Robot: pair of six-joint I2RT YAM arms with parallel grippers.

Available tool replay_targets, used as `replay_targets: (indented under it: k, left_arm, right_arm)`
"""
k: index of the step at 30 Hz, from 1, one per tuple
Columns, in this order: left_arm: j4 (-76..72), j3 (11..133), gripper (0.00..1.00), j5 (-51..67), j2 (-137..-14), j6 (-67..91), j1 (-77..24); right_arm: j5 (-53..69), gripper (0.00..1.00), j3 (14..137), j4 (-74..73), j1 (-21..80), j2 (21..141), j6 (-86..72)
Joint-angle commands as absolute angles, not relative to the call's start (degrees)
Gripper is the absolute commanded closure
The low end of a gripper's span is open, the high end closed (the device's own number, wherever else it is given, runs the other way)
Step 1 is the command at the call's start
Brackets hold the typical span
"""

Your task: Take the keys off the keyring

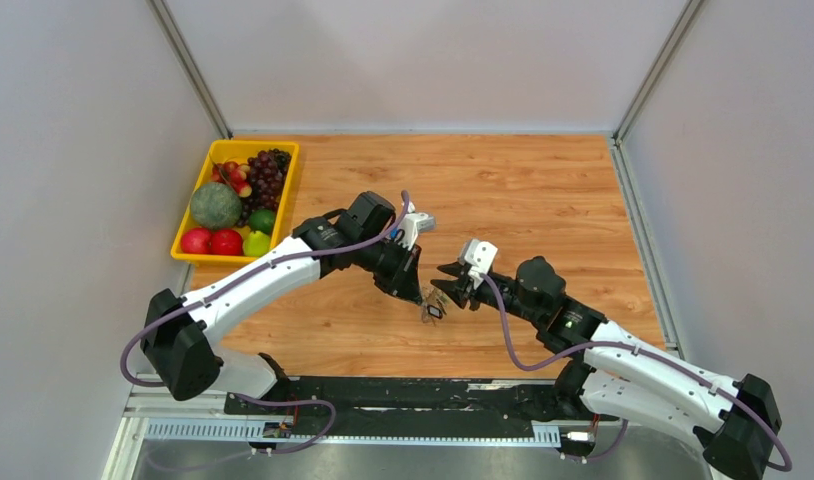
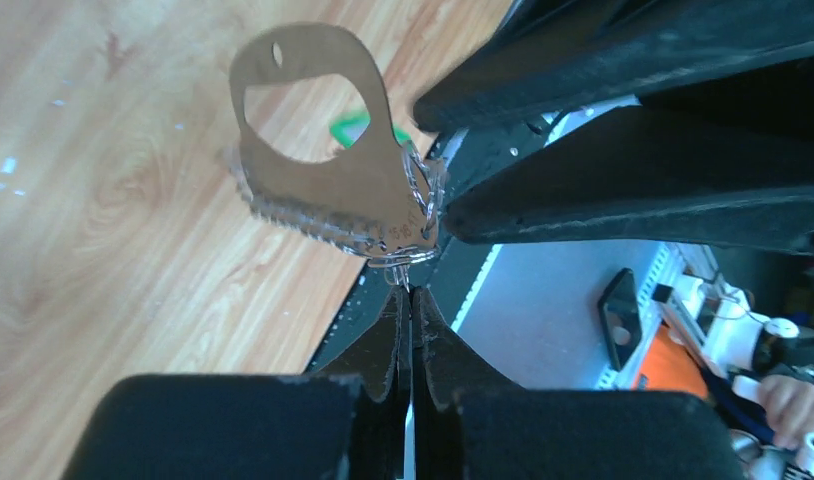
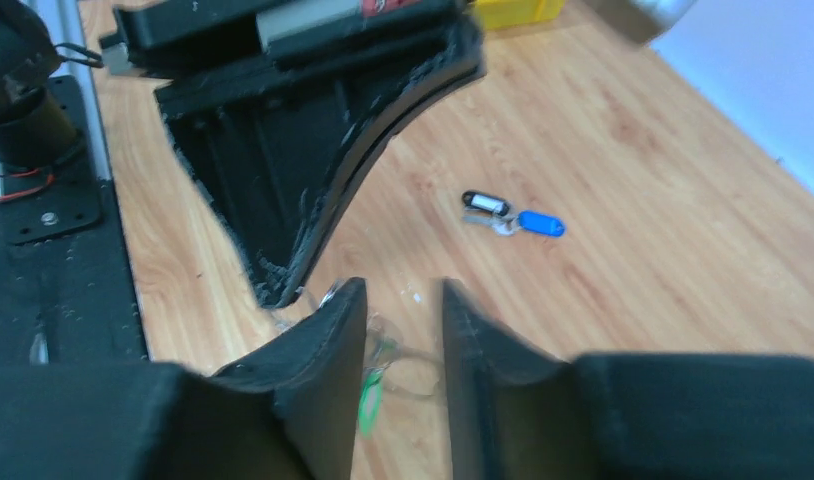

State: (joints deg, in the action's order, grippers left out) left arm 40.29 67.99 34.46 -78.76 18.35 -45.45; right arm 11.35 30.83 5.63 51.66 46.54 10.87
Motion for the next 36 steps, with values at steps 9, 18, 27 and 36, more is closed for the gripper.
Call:
replay_targets:
  k: [9,18,27,36]
  left_arm:
    - [23.93,60.65,1.00,41.18,-73.70,30.61,-40.48]
    - [20.44,58.73,1.00,37.56,-73.12,39.47,-39.59]
    - [18.93,57.48,1.00,32.48,-72.96,53.86,-38.38]
    - [12.17,52.74,1.00,30.92,-69.70,76.16,-37.63]
  right_arm:
    - [8.31,0.53,31.41,4.58,51.41,36.07,5.33]
    - [14.65,0.50,28.50,3.78,51.39,35.63,-6.27]
    - [14.26,0.43,25.08,6.49,51.40,38.15,-10.29]
    - [10.23,0.44,25.88,7.05,51.32,39.87,-7.87]
